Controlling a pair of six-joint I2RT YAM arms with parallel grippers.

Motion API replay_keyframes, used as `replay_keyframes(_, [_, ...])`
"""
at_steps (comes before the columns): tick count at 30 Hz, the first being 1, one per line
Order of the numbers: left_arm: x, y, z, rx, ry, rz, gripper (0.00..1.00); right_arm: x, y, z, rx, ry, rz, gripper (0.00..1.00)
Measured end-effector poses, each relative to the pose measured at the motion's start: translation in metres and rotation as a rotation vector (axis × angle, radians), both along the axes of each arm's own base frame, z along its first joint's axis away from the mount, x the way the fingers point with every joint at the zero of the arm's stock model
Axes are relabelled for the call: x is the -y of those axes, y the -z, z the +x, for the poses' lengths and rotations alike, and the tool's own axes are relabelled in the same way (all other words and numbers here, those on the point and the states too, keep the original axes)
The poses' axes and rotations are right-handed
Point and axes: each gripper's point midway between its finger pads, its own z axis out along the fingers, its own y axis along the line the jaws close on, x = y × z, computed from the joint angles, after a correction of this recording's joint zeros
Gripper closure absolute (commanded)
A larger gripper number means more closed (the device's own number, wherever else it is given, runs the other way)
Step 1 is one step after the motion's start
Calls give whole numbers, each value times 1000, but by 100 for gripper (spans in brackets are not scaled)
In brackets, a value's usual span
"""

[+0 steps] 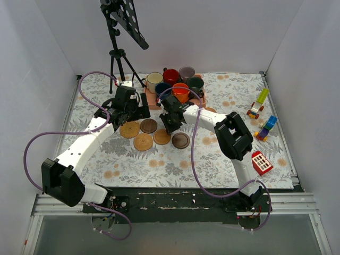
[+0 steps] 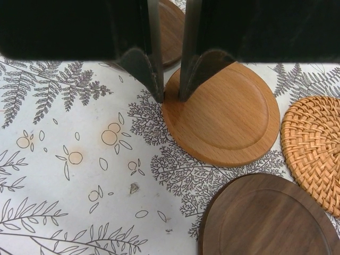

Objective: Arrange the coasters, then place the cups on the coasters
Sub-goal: Move the coaster to the center of the board.

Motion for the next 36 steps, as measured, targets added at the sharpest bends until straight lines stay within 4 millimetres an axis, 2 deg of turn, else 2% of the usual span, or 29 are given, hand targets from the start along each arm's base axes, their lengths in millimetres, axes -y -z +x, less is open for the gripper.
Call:
replay_keyframes(15, [0,0,0,0,0,0,2,-7,0,1,-11,9,6,76])
replay_keyframes(36, [0,0,0,0,-2,2,2,-5,0,4,2,34,-13,75])
